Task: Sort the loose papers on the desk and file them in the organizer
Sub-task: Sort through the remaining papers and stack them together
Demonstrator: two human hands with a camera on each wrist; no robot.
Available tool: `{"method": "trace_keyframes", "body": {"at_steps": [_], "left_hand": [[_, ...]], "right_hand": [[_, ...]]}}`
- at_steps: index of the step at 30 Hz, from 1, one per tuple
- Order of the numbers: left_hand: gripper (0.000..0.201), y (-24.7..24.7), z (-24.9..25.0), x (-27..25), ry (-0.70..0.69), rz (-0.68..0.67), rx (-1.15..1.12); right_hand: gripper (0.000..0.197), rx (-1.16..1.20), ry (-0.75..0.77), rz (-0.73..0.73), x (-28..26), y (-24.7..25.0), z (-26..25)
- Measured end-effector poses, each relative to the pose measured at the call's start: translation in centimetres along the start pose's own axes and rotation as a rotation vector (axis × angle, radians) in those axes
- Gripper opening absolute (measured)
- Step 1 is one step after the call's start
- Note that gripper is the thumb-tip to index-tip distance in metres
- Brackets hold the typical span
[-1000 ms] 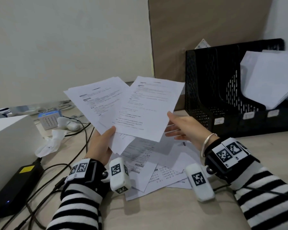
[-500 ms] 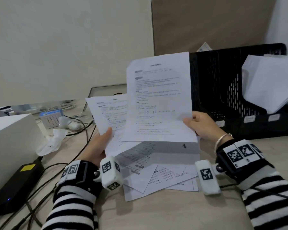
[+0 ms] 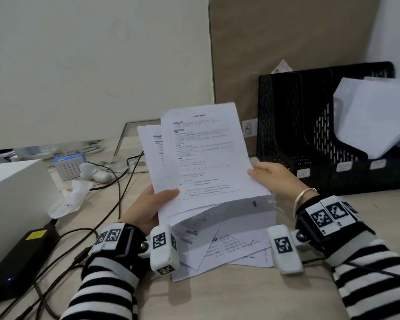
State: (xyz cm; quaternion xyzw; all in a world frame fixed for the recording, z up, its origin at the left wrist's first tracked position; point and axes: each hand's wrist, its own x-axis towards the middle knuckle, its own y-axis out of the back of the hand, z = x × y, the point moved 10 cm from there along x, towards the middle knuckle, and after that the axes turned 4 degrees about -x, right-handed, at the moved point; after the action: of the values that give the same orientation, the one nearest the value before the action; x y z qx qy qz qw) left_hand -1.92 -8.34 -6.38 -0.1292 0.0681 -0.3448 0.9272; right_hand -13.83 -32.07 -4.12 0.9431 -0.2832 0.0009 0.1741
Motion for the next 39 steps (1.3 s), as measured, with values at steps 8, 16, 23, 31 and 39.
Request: {"method": "trace_keyframes", "body": {"at_steps": [8, 16, 23, 31, 39], "left_hand": [[0.038, -1.3, -0.9, -0.3, 0.066, -0.1, -0.075], [0.041, 5.4, 0.4, 0.3, -0.142, 0.349, -0.194], [0.04, 9.9, 0.2, -1.3, -0.194, 0.721, -0.321], [0.036, 9.3, 0.7, -1.6, -0.223, 0.73, -0.299], [0.037, 9.8, 0.9, -1.1, -0.261, 0.743, -0.313]], "right_hand": [[0.04, 0.005, 0.038, -0.241, -0.9, -2.7, -0.6], [0.018, 0.159, -0.113, -0.03, -0.4, -1.1, 0.5], [0.01, -0.204, -0.137, -0.115, 4.0, -4.8, -2.4], [0.054, -0.904, -0.162, -0.163, 13.2, -9.2, -1.8], [0.054, -1.129, -0.176, -0.175, 15.2, -9.8, 0.2]]}}
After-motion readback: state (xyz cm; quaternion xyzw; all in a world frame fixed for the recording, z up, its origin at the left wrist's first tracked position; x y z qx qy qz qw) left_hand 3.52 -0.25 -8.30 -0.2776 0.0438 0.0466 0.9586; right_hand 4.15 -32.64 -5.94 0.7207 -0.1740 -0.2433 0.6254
